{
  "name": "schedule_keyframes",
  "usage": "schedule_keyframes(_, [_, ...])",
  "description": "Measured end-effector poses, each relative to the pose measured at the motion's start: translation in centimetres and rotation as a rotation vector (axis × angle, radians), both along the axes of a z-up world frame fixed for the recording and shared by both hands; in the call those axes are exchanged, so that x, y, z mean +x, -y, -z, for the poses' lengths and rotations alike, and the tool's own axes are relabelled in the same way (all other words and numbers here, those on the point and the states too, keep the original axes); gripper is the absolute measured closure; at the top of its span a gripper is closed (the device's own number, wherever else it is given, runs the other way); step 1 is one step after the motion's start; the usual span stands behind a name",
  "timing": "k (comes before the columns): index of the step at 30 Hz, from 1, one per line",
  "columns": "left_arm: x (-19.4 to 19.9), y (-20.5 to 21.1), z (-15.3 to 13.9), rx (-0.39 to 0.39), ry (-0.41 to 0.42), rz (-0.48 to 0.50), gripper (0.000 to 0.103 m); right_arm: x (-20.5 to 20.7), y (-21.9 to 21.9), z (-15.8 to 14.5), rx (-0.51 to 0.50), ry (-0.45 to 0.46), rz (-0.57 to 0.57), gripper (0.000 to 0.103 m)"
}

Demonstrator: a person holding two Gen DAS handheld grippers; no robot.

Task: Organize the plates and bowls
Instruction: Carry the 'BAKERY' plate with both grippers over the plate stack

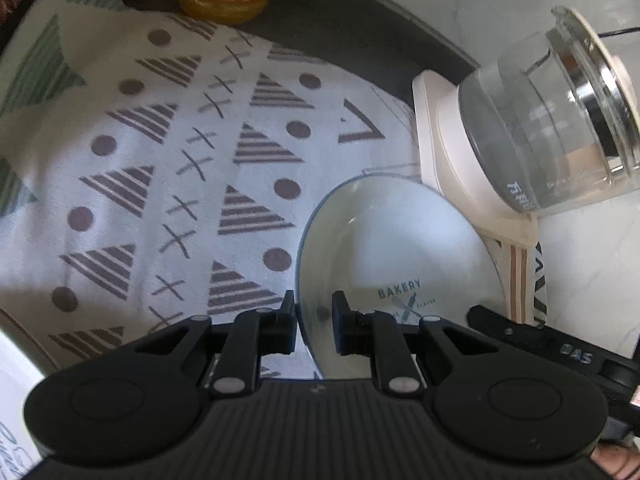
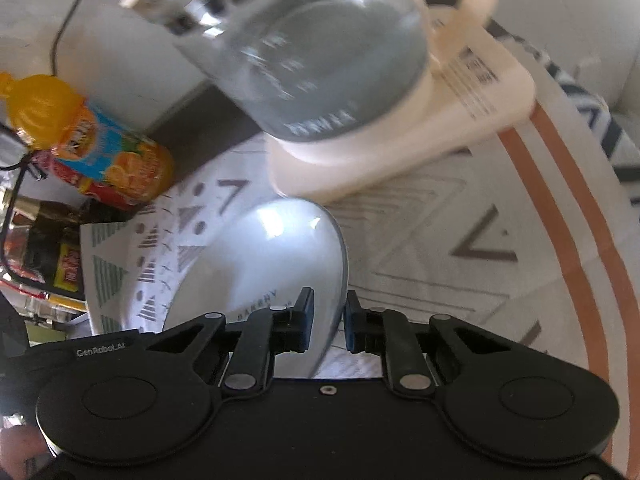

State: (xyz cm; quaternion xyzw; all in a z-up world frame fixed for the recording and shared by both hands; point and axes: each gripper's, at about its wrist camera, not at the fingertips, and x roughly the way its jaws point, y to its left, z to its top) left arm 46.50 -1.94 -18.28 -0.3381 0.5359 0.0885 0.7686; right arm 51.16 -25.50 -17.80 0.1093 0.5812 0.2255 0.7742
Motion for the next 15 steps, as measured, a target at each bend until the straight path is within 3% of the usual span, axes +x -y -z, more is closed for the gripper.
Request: schedule_keyframes(15, [-2.0,-2.0,-3.8,0.030,0.100,-0.026,0.088,-1.5,-1.7,-3.7,0.025,0.105,-0.034,0.088])
